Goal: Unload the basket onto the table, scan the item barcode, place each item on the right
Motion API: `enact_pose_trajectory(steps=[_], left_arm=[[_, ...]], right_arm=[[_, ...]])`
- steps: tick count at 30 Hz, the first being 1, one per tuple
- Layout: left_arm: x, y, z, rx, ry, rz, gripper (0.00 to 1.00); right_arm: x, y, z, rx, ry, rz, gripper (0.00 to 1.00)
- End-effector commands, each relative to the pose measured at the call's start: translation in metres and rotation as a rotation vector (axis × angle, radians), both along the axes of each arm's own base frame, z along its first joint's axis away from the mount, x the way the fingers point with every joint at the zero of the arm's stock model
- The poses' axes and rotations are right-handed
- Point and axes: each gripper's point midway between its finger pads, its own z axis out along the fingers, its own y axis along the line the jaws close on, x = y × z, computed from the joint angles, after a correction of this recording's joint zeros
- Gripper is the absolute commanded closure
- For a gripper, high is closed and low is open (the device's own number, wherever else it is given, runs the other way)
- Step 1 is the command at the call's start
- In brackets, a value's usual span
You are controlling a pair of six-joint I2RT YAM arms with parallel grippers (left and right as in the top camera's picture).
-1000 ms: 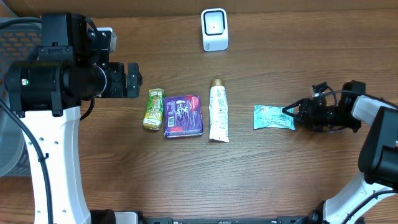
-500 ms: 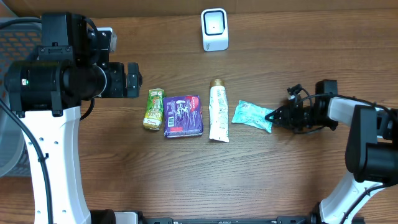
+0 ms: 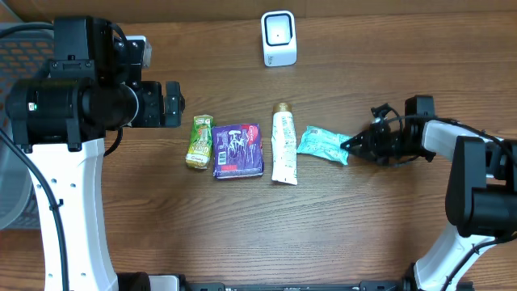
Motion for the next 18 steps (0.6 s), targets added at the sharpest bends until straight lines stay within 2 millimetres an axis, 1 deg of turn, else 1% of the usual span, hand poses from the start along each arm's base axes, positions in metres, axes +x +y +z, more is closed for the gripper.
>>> enact_pose_trajectory(steps=[1,4,6,9,10,14,18], left_arm=[[0.002,0.003,0.002,0.014,-0.01,-0.011,0.0],[0.002,0.003,0.002,0.014,-0.01,-0.011,0.0],[0.002,0.003,0.002,0.014,-0.01,-0.012,0.0],[0.002,0.003,0.002,0.014,-0.01,-0.011,0.01],[0.002,0.003,0.002,0.014,-0.01,-0.011,0.0],[0.002,0.002,0.002,0.014,-0.01,-0.012,0.0],[0.002,0.002,0.002,0.014,-0.01,-0.013,0.0]], right_arm=[[0.029,0.003,0.085,0.028,-0.204,0.022,0.96],[0.03,0.003,0.123,0.011,-0.307,0.056,0.96],[0.027,0.004,0.15,0.003,-0.39,0.088,0.96],[0.018,0.007,0.183,0.002,-0.497,0.126,0.96],[0.015,0.007,0.191,-0.002,-0.519,0.129,0.96],[0.003,0.007,0.214,-0.031,-0.597,0.146,0.96],[-0.004,0.004,0.221,-0.08,-0.62,0.142,0.96]])
